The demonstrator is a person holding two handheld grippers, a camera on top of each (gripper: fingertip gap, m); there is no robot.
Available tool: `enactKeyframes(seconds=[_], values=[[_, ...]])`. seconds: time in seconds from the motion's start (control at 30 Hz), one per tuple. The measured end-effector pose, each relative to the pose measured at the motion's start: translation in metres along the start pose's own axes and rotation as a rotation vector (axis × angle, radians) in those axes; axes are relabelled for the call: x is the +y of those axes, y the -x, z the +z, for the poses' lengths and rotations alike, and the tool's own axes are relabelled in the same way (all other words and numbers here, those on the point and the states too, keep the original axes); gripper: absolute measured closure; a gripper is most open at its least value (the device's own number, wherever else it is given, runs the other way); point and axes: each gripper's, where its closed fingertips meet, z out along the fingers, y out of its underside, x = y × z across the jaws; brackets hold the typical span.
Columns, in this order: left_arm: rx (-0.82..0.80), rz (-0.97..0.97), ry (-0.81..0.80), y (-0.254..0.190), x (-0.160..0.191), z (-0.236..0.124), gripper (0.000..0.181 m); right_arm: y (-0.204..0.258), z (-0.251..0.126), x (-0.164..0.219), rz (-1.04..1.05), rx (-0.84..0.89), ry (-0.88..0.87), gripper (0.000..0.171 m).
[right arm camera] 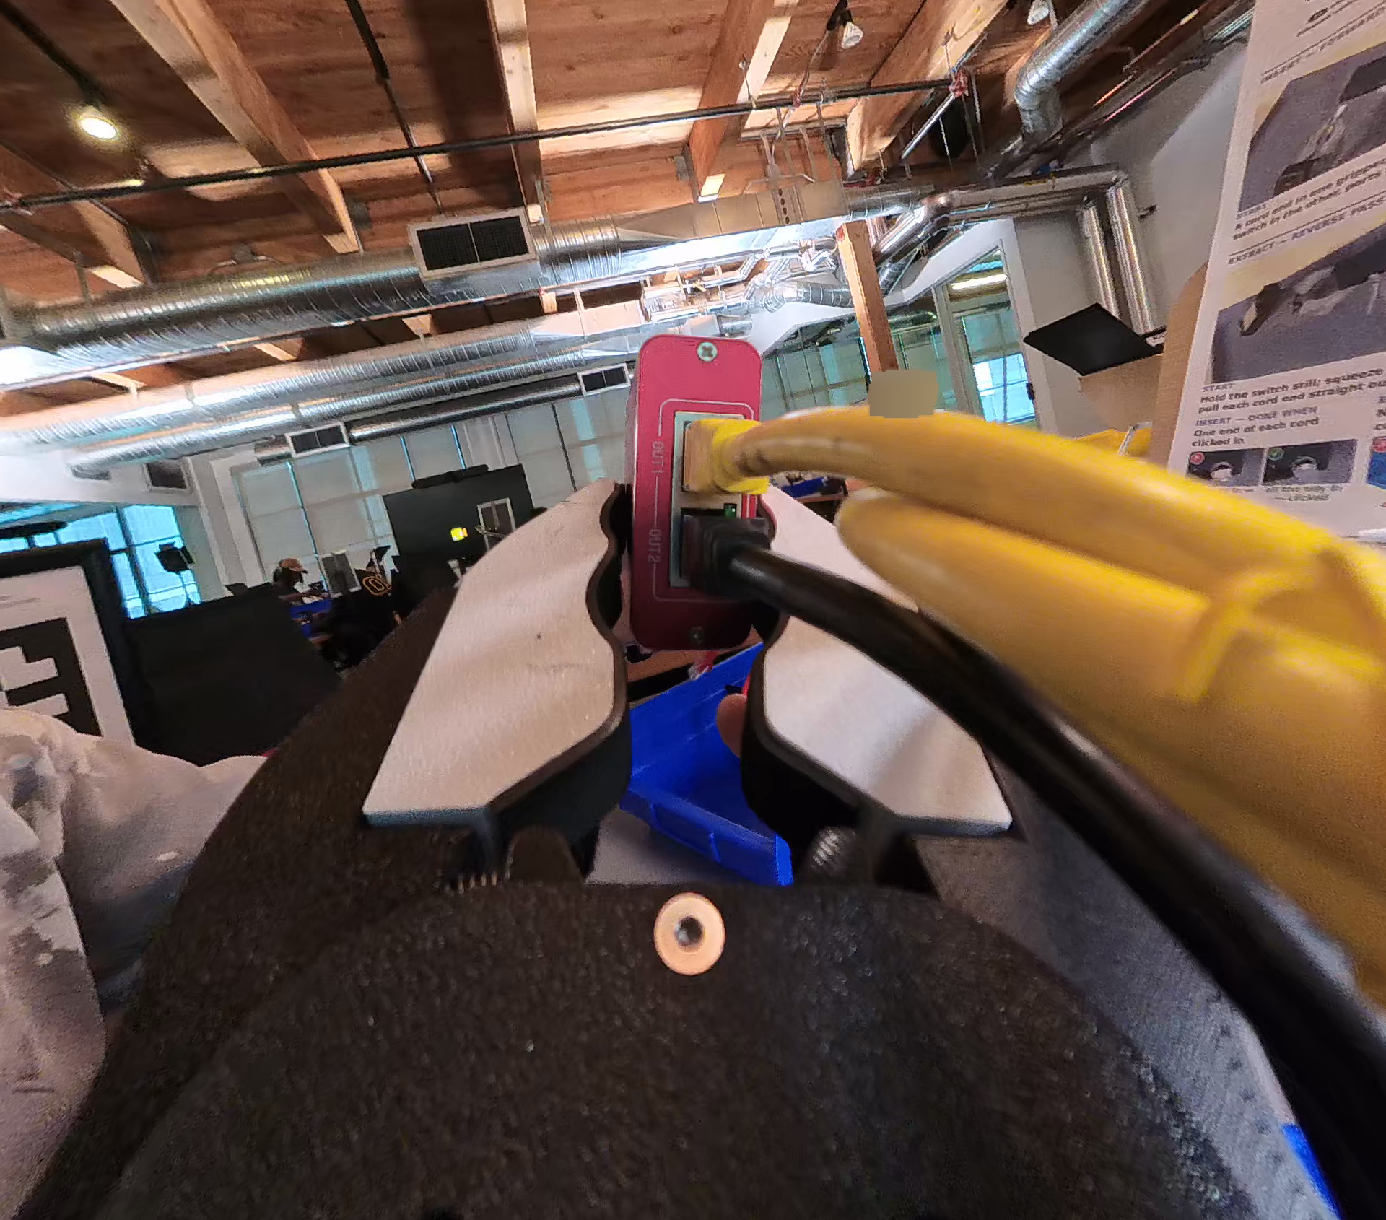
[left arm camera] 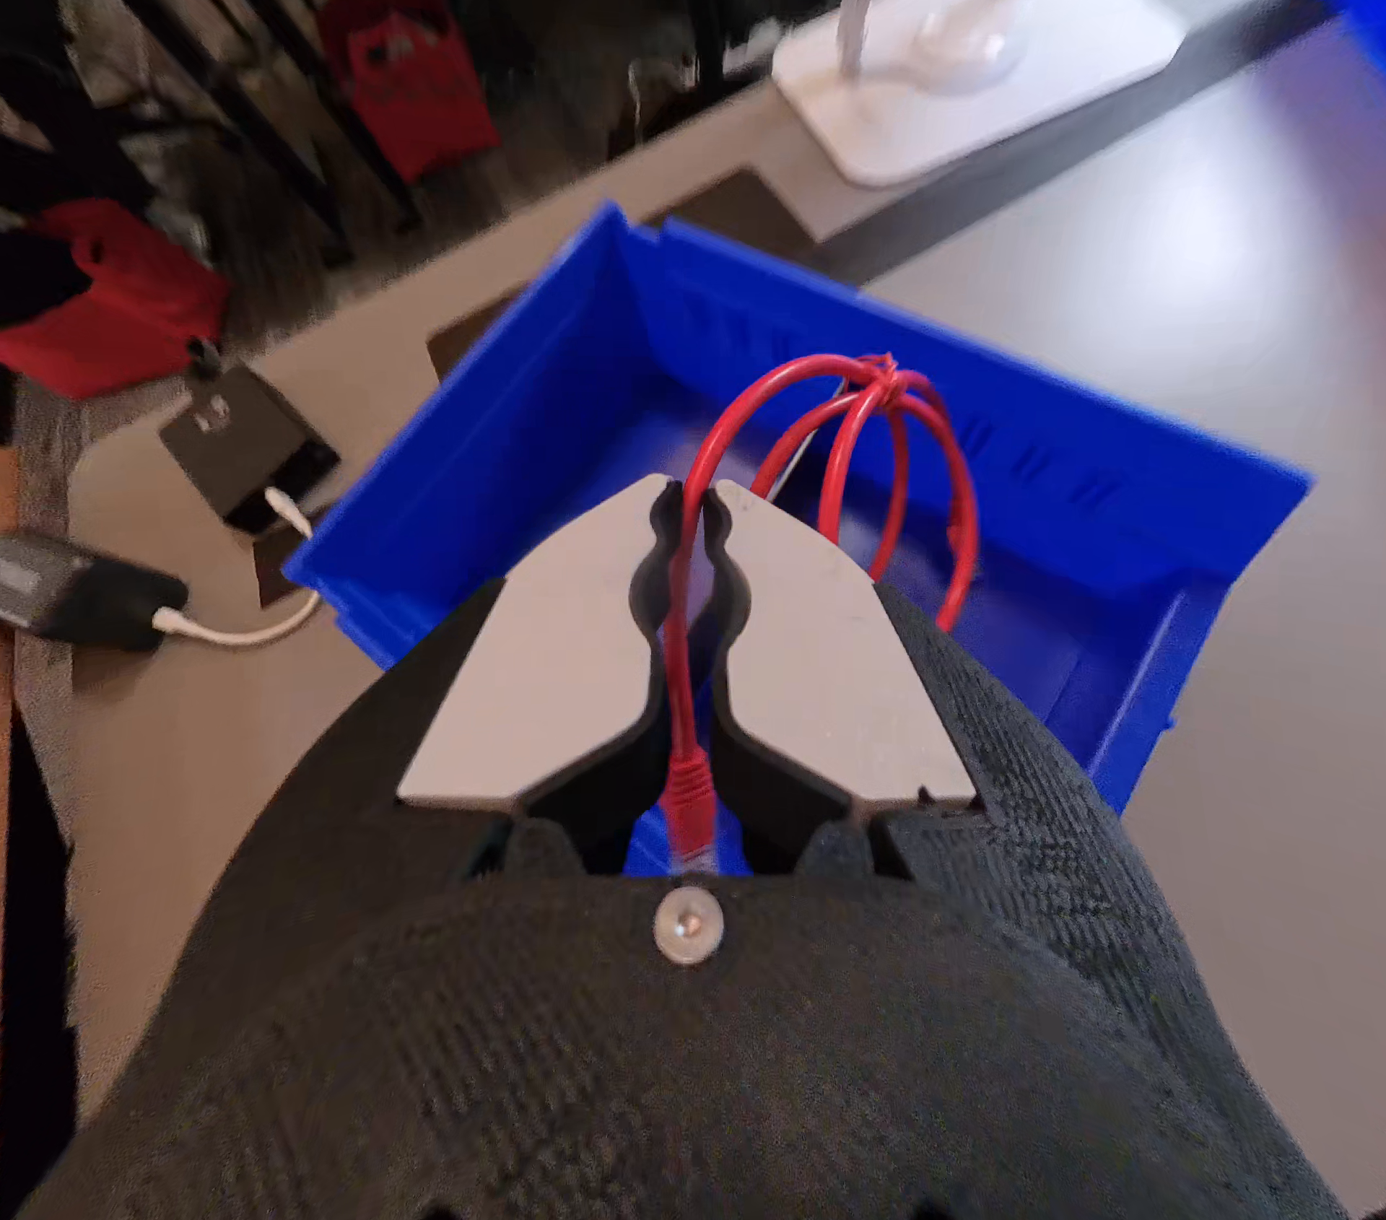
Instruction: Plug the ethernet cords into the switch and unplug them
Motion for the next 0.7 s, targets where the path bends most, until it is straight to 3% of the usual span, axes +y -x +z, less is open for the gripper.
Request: enactKeyframes(seconds=[0.03, 0.17, 0.23, 0.37, 0.43, 0.57, 0.7], values=[[0.002, -0.008, -0.07, 0.001, -0.011, -0.007, 0.175, 0.0, 0.0, -0.001, 0.005, -0.001, -0.005, 0.142], [0.066, 0.122, -0.402, -0.016, -0.049, -0.037, 0.176, 0.001, -0.002, -0.005, -0.002, 0.002, -0.018, 0.142], [0.205, 0.23, -0.478, -0.042, -0.043, -0.045, 0.176, 0.003, -0.002, -0.008, -0.012, 0.001, -0.021, 0.142], [0.511, 0.238, -0.34, -0.077, -0.005, -0.059, 0.175, 0.006, -0.003, -0.013, -0.02, -0.015, -0.032, 0.142], [0.583, 0.228, -0.271, -0.086, 0.004, -0.069, 0.175, 0.005, -0.003, -0.012, -0.012, -0.016, -0.034, 0.142], [0.506, 0.272, -0.177, -0.088, 0.006, -0.07, 0.172, 0.002, -0.001, -0.006, 0.011, -0.014, -0.025, 0.142], [0.444, 0.286, -0.069, -0.099, 0.008, -0.049, 0.169, 0.003, 0.0, -0.005, 0.008, -0.014, -0.017, 0.142]])
